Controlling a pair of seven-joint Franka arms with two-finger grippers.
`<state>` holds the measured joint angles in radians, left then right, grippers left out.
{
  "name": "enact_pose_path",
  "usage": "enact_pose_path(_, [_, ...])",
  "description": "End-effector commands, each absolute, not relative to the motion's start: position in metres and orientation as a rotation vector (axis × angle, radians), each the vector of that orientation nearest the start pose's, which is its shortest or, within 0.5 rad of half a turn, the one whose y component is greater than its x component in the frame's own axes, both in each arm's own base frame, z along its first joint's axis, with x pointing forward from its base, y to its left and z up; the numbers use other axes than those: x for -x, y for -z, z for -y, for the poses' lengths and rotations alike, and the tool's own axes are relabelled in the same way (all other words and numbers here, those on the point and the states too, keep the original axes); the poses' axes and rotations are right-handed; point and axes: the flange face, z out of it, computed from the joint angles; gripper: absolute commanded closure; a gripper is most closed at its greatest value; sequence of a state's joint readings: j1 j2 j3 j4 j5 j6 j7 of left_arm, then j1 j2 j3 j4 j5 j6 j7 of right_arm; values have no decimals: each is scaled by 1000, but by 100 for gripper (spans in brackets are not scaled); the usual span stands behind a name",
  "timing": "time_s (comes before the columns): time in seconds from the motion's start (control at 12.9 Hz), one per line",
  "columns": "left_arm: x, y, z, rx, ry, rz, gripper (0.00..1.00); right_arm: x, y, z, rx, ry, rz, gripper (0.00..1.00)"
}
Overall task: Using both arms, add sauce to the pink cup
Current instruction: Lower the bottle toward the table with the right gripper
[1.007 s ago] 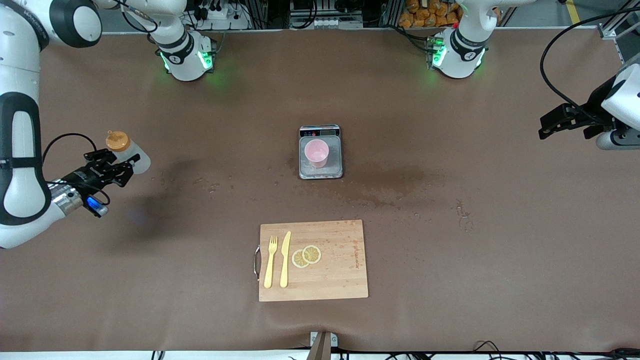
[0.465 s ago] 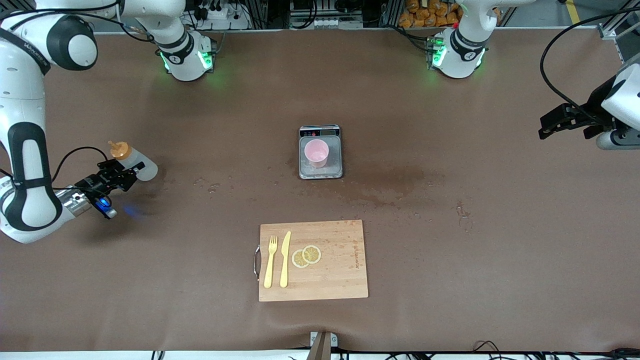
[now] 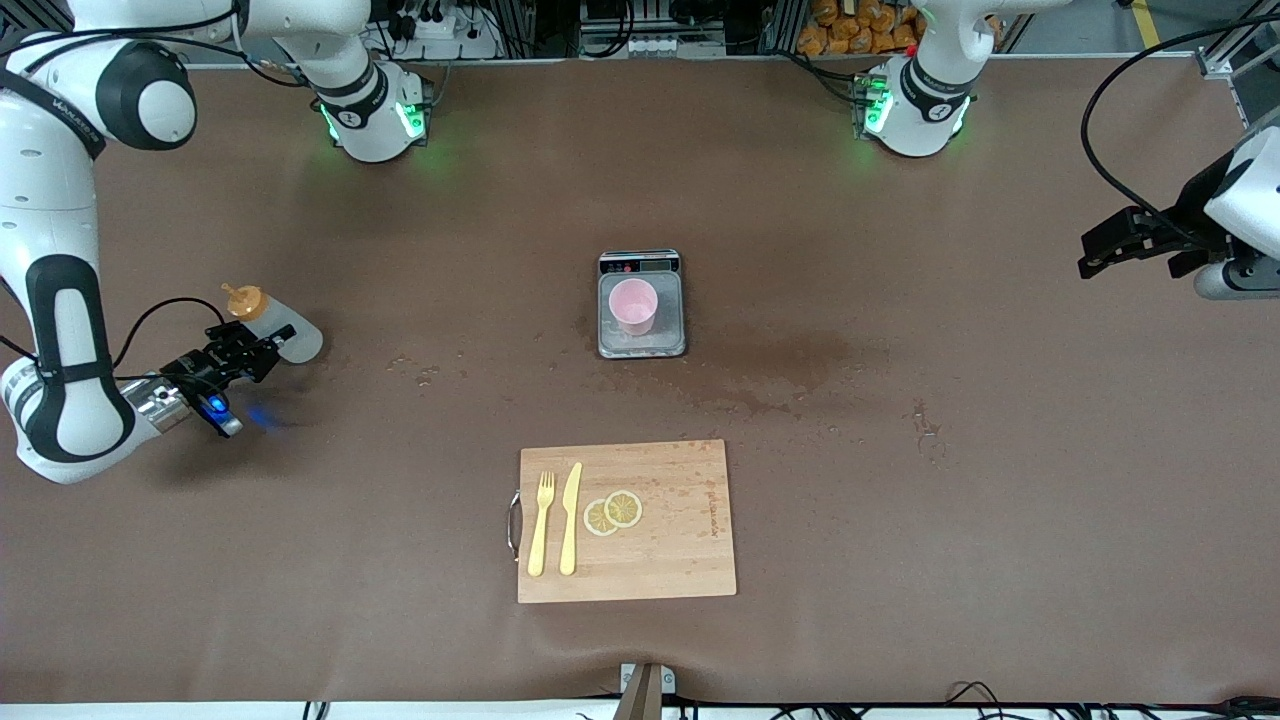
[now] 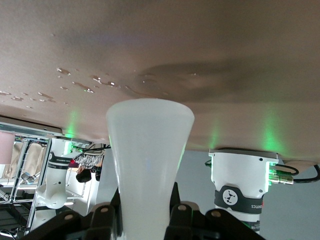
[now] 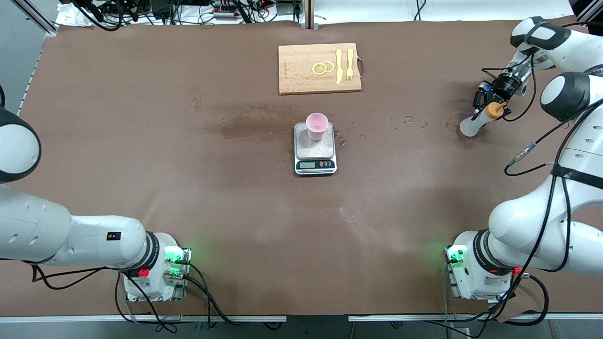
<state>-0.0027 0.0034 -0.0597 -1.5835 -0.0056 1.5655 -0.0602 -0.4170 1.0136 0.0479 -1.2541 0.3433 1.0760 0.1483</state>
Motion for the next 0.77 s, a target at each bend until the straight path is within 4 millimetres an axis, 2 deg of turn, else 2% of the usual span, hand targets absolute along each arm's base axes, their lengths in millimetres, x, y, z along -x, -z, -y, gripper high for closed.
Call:
enact_pose_path(0.0, [-551, -622, 36, 3163, -29, -22, 0, -570, -138, 193, 2101, -1393, -623, 62])
enact_pose_path(0.23, [-551, -621, 35, 3163, -31, -20, 0, -566, -133, 192, 2095, -1403, -629, 59])
enact_pose_path(0.46, [-551, -622, 32, 3163, -31, -17, 0, -566, -132, 194, 2094, -1398, -634, 46])
enact_pose_path(0.62, [-551, -621, 33, 3163, -33, -20, 0, -566, -132, 194, 2093, -1397, -634, 19])
enact_pose_path(0.7, [-551, -621, 33, 3163, -31, -20, 0, -566, -132, 194, 2093, -1399, -633, 16])
